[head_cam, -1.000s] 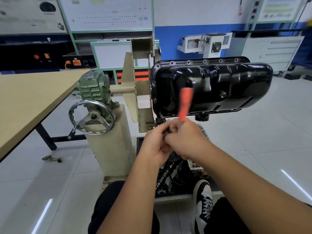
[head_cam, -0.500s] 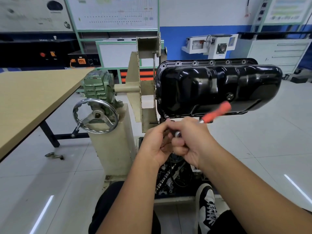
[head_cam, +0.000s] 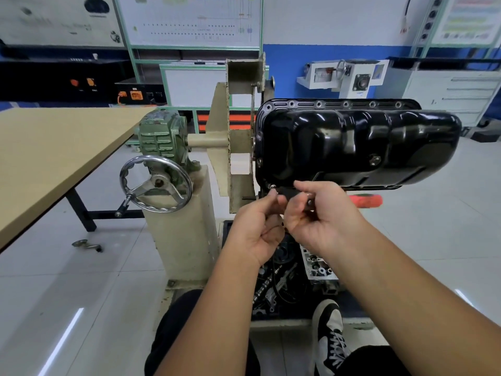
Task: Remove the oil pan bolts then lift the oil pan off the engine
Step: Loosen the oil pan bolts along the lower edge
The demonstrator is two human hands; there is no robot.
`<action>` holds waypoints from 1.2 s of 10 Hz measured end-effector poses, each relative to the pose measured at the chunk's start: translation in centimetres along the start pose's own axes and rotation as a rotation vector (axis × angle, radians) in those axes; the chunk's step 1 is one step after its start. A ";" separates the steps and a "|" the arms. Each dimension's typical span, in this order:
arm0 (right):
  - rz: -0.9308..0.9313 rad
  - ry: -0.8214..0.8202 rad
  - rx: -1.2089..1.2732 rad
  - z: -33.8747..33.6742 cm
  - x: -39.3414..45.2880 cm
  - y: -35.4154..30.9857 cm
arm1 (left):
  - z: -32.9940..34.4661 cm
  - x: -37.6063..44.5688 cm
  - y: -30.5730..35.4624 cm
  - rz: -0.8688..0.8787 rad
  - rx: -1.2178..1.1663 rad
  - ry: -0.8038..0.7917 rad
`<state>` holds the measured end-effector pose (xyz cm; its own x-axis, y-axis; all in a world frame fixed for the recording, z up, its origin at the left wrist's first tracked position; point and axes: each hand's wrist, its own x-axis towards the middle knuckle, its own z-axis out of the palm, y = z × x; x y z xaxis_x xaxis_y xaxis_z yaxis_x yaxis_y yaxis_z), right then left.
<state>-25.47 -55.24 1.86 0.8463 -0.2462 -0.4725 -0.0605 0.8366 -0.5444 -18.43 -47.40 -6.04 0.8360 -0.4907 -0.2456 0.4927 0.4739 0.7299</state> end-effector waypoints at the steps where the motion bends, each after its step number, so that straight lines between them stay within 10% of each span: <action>1: 0.056 -0.084 -0.088 -0.1 -0.2 -0.1 | 0.4 0.1 -0.2 -0.012 0.012 0.028; 3: -0.715 0.042 -2.414 0.6 -0.9 1.1 | 0.9 0.1 -1.5 -0.042 -0.027 0.033; 4: -0.811 0.031 -2.241 0.8 -0.3 1.7 | 1.1 0.1 -1.5 0.023 -0.022 0.036; 6: -0.040 -0.019 -0.271 0.0 -0.1 0.4 | 0.5 0.8 -0.2 -0.044 0.038 0.028; 7: -0.120 -0.038 -0.558 -0.7 0.0 -0.3 | 0.7 0.9 -0.4 -0.063 0.037 0.024; 8: -0.537 0.065 -1.681 -0.3 -0.5 -0.4 | 1.0 0.9 -1.1 -0.076 0.019 0.028; 9: -0.707 0.041 -2.229 0.3 -0.5 0.4 | 0.8 0.9 -1.3 -0.077 -0.006 0.005; 10: -0.838 -0.017 -2.136 -0.5 0.3 1.3 | 0.4 0.7 -0.8 -0.100 -0.024 -0.037; 12: -0.116 0.052 -0.310 -1.5 0.1 1.2 | 0.4 1.5 -0.6 -0.124 0.066 0.000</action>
<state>-26.28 -55.03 0.10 0.8292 -0.3628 -0.4252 -0.1297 0.6150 -0.7778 -17.60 -48.69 -6.53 0.7699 -0.5423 -0.3364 0.5748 0.3603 0.7347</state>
